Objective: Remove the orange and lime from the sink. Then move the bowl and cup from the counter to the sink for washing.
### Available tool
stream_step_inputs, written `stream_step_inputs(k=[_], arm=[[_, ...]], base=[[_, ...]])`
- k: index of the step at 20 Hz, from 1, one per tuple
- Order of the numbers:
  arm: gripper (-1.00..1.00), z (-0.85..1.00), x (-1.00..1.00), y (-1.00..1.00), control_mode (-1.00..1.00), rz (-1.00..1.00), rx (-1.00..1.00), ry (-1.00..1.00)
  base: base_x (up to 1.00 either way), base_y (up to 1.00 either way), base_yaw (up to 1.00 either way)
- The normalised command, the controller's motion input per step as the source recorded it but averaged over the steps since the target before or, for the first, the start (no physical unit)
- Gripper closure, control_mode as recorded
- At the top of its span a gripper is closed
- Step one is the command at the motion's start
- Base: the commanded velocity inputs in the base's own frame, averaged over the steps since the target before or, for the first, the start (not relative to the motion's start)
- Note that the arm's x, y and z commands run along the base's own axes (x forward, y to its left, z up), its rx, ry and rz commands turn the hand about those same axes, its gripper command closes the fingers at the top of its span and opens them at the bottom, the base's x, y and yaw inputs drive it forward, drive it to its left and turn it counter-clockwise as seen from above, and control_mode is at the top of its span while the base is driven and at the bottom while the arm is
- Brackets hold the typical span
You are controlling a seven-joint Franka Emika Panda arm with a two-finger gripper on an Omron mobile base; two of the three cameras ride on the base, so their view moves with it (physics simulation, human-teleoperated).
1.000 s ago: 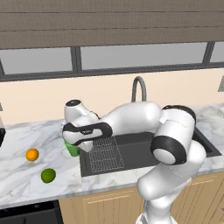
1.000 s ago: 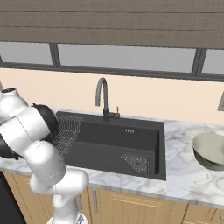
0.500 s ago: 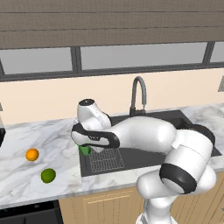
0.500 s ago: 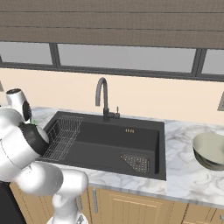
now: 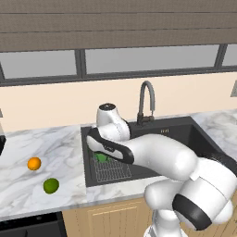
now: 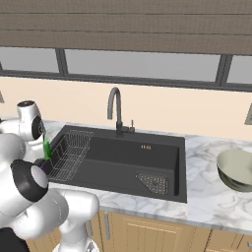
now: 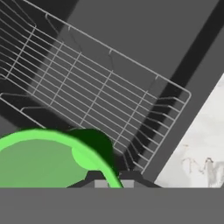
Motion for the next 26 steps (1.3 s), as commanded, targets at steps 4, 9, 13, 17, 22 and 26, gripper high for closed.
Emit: stream_step_inputs(k=[4,9,13,17,22,26], arm=[[1.00,0.05,-0.01,-0.43,-1.00,-0.03,0.05,0.00],[1.00,0.04,0.00,-0.43,-1.00,-0.01,0.07,0.00],[1.00,0.01,0.00,-0.43,-1.00,0.00,0.09,0.00],[1.00,0.00,0.00,-0.39,-1.00,0.00,0.11,0.00],[1.00,0.00,0.02,-0.35,-1.00,0.00,0.12,0.00],[1.00,-0.03,0.07,-0.28,-1.00,0.00,0.06,0.00]], base=[[0.00,0.00,0.00],[0.00,0.00,0.00],[0.00,0.00,0.00],[0.00,0.00,0.00],[0.00,0.00,0.00],[0.00,0.00,0.00]])
